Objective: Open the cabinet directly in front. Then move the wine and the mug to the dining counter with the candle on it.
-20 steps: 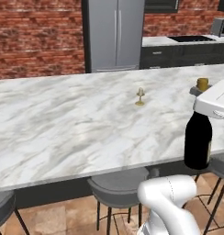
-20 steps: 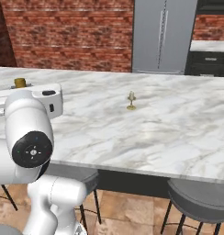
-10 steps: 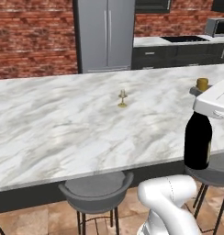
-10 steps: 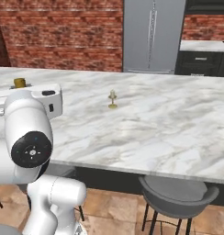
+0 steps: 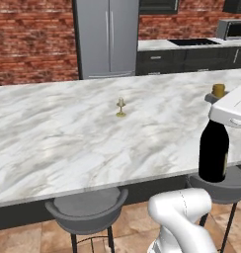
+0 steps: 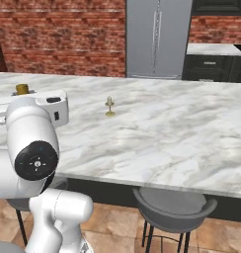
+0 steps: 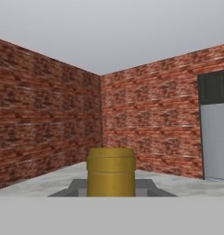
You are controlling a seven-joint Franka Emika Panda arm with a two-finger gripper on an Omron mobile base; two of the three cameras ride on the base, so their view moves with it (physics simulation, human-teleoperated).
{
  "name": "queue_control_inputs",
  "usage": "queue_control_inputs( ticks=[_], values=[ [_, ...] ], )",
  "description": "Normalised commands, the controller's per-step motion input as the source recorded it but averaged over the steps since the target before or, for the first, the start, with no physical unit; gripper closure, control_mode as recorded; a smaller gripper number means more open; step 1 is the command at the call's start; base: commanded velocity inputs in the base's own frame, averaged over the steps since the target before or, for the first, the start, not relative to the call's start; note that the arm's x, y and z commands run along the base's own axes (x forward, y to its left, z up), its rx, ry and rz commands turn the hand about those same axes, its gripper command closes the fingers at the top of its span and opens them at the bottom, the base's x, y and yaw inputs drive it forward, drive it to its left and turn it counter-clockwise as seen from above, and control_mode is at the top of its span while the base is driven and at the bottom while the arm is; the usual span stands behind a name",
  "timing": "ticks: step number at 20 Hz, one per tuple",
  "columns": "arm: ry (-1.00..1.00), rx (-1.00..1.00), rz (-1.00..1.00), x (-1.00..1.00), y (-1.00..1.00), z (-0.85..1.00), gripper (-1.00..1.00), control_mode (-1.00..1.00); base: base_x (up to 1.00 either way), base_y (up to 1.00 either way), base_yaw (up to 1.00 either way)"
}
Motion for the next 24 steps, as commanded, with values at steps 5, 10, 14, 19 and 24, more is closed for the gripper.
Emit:
queue_control_inputs(
  ticks=[5, 10, 14, 19, 24],
  values=[
    [0.0, 0.0, 0.0, 0.0, 0.0, 0.0, 1.0, 1.0, 0.57, 0.0, -0.06],
    [0.0, 0.0, 0.0, 0.0, 0.0, 0.0, 1.0, 1.0, 0.63, 0.0, -0.07],
    [0.0, 0.0, 0.0, 0.0, 0.0, 0.0, 1.0, 1.0, 0.81, 0.0, -0.11],
    [0.0, 0.0, 0.0, 0.0, 0.0, 0.0, 1.0, 1.0, 1.0, 0.0, -0.15],
    [0.0, 0.0, 0.0, 0.0, 0.0, 0.0, 1.0, 1.0, 1.0, -0.12, -0.07]
  ],
)
